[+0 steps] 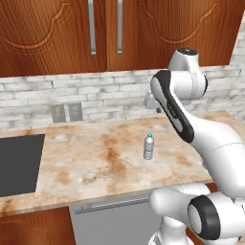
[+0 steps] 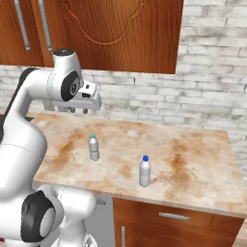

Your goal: Move the drinks to the dining counter.

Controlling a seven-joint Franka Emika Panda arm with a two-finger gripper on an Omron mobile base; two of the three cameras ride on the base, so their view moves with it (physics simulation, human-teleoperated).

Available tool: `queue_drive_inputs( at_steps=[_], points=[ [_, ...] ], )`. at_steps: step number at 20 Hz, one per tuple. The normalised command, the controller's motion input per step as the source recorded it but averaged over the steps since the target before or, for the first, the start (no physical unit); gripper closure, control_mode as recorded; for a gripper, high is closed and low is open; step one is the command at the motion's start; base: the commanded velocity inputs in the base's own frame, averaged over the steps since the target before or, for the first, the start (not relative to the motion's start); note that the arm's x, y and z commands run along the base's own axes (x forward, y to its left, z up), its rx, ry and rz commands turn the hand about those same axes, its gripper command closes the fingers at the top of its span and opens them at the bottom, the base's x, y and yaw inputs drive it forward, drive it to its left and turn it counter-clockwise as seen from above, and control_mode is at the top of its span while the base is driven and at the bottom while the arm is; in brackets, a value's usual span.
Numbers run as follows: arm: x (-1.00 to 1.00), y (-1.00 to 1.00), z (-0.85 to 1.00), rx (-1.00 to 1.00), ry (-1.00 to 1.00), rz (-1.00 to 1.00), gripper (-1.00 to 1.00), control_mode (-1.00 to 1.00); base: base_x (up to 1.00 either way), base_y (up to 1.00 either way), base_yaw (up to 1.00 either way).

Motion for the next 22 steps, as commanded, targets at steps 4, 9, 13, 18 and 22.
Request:
queue_drive_inputs(
  at_steps=[4,9,13,18,22],
  points=[
    [-0.17,-0.04,-0.01,0.03,0.00,-0.01,-1.00,-1.00,0.00,0.00,0.00],
    [-0.37,-0.17,-0.06,0.07,0.00,-0.03,-1.00,-1.00,0.00,0.00,0.00],
    [-0.27,-0.34,-0.16,0.02,0.01,-0.05,-1.00,-1.00,0.00,0.00,0.00],
    [-0.04,-0.26,-0.09,0.00,0.02,-0.01,-1.00,-1.00,0.00,0.00,0.00],
    [-0.19,-0.29,-0.16,0.00,0.02,0.00,-1.00,-1.00,0.00,0.00,0.00]
  ],
)
